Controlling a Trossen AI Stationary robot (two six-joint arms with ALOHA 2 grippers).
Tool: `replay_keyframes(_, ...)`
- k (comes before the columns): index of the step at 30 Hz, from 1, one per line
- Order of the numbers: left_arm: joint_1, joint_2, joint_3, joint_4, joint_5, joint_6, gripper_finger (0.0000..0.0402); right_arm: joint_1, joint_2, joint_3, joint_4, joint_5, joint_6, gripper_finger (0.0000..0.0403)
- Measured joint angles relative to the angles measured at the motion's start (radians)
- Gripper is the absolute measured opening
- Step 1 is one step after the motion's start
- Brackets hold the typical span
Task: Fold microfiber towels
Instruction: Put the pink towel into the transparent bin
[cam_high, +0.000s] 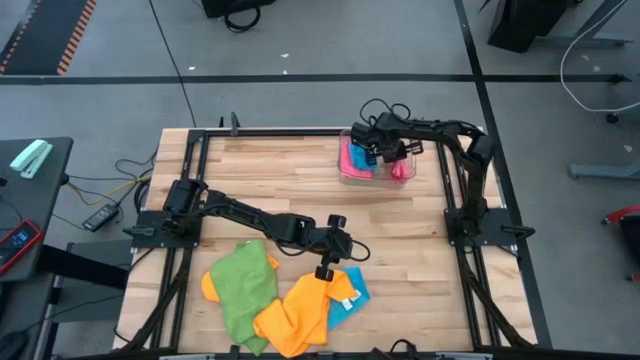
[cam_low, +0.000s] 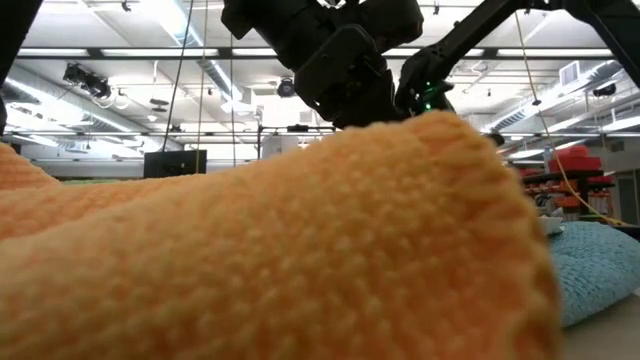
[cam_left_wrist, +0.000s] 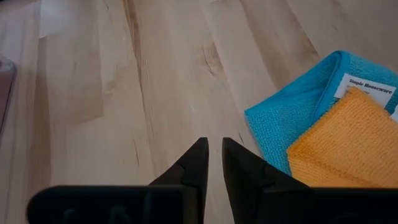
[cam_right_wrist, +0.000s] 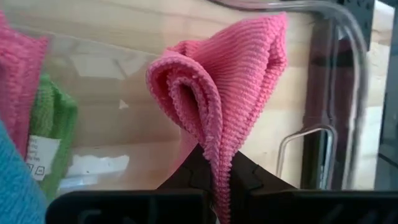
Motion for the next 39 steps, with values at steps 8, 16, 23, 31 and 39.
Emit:
replay_keyframes(8, 0.0, 0.0, 0.0, 0.0, 0.0, -0.001, 0.0061, 0.001, 0.001, 0.0, 0.074, -0.06, -0.071, 0.0025)
replay_keyframes(16, 0.0, 0.0, 0.0, -0.001, 0.0, -0.003, 0.0051, -0.014, 0.001, 0.0, 0.084, -0.095, -0.097, 0.0071)
replay_keyframes(23, 0.0, 0.0, 0.0, -0.021, 0.0, -0.021, 0.006, -0.02, 0.0, 0.0, 0.172, -0.168, -0.144, 0.0148)
replay_keyframes(31, 0.0, 0.0, 0.0, -0.038, 0.0, -0.02, 0.0054, -0.018, -0.071, 0.0, 0.222, -0.25, -0.191, 0.0202)
replay_keyframes(39, 0.0, 0.0, 0.0, -0.038, 0.0, -0.02, 0.0055, -0.049, -0.219, 0.0, 0.215, -0.249, -0.46, 0.0201)
